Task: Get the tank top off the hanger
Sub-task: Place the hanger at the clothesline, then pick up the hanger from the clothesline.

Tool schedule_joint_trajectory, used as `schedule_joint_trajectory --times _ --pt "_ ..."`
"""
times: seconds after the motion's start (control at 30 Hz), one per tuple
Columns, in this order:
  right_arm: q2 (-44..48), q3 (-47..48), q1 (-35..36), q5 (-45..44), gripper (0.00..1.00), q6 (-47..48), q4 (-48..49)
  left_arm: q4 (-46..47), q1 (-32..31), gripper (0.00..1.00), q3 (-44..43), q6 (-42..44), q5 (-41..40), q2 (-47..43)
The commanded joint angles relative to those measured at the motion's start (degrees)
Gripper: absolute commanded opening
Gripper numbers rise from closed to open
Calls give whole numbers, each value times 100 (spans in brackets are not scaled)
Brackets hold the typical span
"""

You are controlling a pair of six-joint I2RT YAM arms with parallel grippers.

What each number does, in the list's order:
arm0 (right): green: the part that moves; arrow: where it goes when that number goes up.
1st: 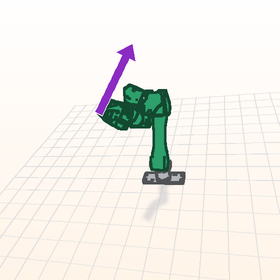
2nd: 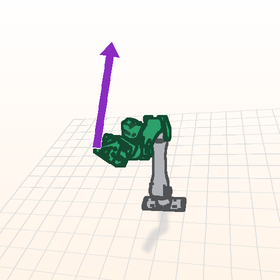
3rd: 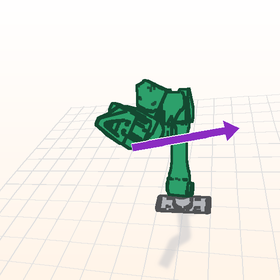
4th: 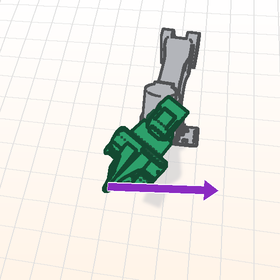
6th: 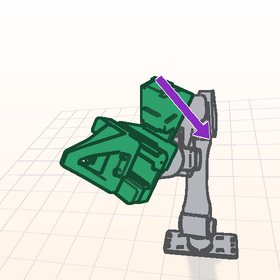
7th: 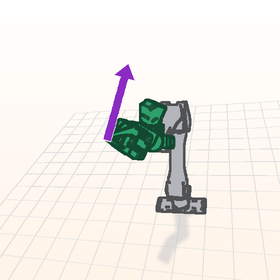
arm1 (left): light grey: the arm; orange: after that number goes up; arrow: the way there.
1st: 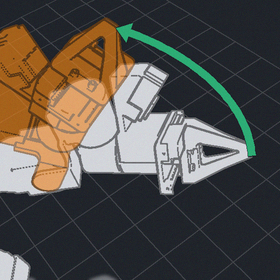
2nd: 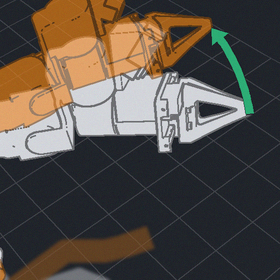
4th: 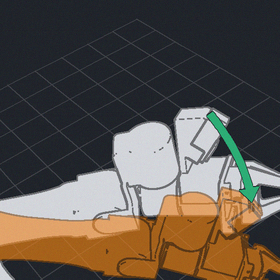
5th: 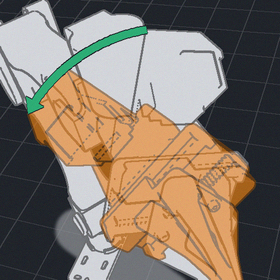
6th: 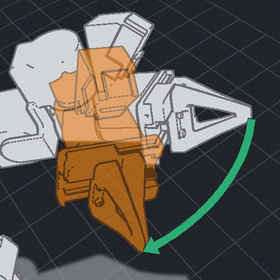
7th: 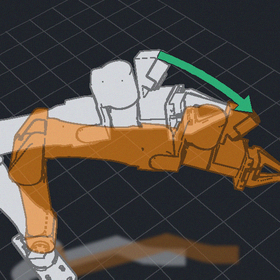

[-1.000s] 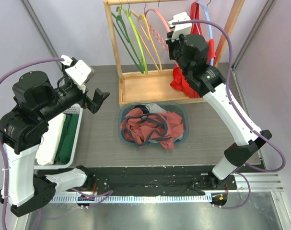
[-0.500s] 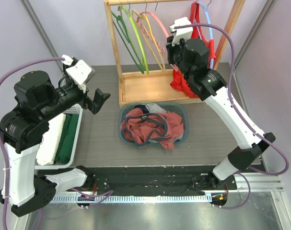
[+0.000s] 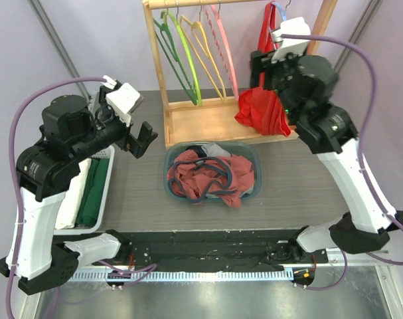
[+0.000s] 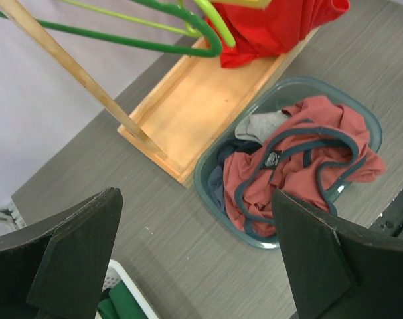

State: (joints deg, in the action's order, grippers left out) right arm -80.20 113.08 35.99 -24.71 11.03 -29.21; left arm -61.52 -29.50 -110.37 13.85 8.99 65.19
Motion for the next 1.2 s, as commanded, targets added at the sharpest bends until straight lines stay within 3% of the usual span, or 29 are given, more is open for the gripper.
schedule_joint_trajectory --times 0.0,0.17,0.33,0.43,0.9,1.0,1.17 --pt "234 452 -626 -693 78 59 -5 237 14 100 130 -84 15 -138" --pt "-100 557 -1339 -597 83 -293 -233 202 23 100 199 -84 32 -226" --pt "-443 619 -2060 316 87 -1065 -471 201 23 100 261 -101 59 -279" --pt "-496 496 -2131 643 89 -1094 -480 210 23 100 270 -93 41 -305" --pt "-830 250 -2254 634 90 -1418 -920 254 23 100 217 -163 120 -244" --pt "-839 66 -2245 704 85 -1489 -902 245 23 100 244 -145 111 -235" --pt "-620 -330 -2254 766 59 -1507 -595 263 23 100 288 -66 59 -200"
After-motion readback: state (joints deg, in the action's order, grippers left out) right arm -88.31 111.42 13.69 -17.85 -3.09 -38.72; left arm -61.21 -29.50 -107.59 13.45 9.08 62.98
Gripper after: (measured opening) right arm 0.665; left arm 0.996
